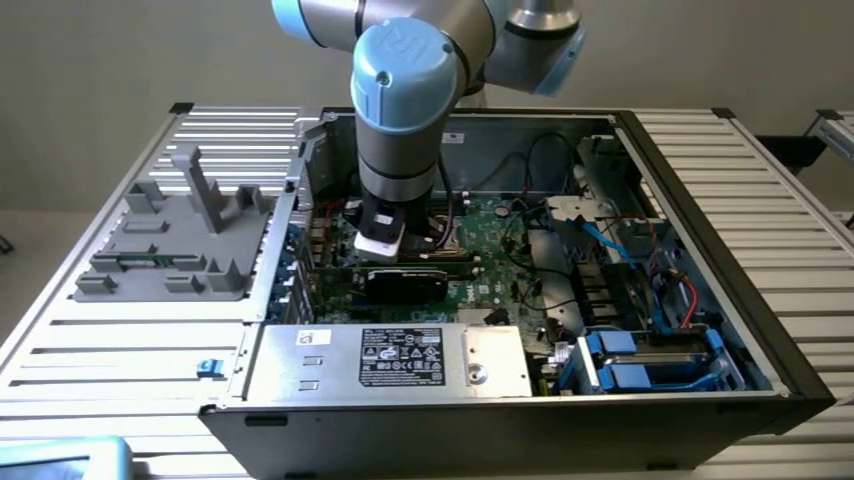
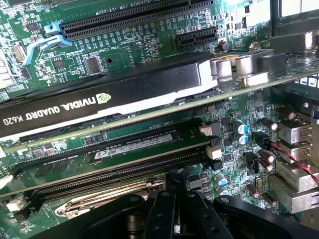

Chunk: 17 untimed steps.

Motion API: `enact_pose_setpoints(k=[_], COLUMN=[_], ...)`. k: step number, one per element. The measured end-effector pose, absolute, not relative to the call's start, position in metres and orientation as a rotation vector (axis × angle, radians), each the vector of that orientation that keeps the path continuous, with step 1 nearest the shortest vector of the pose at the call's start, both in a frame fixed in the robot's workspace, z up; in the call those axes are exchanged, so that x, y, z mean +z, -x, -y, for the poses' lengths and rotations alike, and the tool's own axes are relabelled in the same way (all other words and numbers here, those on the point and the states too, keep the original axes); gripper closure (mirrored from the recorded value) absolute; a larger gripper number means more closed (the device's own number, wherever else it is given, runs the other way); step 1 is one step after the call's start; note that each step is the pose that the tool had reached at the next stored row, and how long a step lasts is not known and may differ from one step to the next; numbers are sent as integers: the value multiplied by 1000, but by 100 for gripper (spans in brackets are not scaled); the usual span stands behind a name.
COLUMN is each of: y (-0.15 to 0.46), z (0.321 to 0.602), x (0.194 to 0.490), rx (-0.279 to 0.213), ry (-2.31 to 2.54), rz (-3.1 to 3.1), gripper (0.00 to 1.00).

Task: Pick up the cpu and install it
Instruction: 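Install the second cpu locking lever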

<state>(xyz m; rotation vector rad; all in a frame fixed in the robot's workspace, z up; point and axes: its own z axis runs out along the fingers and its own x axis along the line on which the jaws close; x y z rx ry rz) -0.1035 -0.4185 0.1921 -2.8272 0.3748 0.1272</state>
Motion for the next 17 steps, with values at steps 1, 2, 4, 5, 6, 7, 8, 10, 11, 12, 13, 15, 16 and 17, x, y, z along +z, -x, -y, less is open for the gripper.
enact_pose_setpoints(k=[1, 2, 4, 5, 6, 7, 8, 10, 11, 12, 13, 15, 16, 17], y=[104, 104, 104, 104, 104, 104, 104, 104, 104, 104, 104, 104, 104, 104], z=[419, 419, 419, 419, 419, 419, 419, 420, 420, 420, 421, 421, 421, 421], x=[192, 192, 192, 192, 192, 192, 192, 193, 194, 195, 197, 204, 209, 213], rx=[127, 127, 128, 128, 127, 127, 127, 128, 127, 127, 127, 127, 127, 127], ry=[2827, 2827, 2827, 2827, 2827, 2827, 2827, 2827, 2827, 2827, 2827, 2827, 2827, 2827], rz=[-375, -375, -375, -375, -375, -375, -375, -375, -375, -375, -375, -375, -375, -375], gripper=[89, 89, 89, 89, 89, 89, 89, 89, 89, 89, 89, 89, 89, 89])
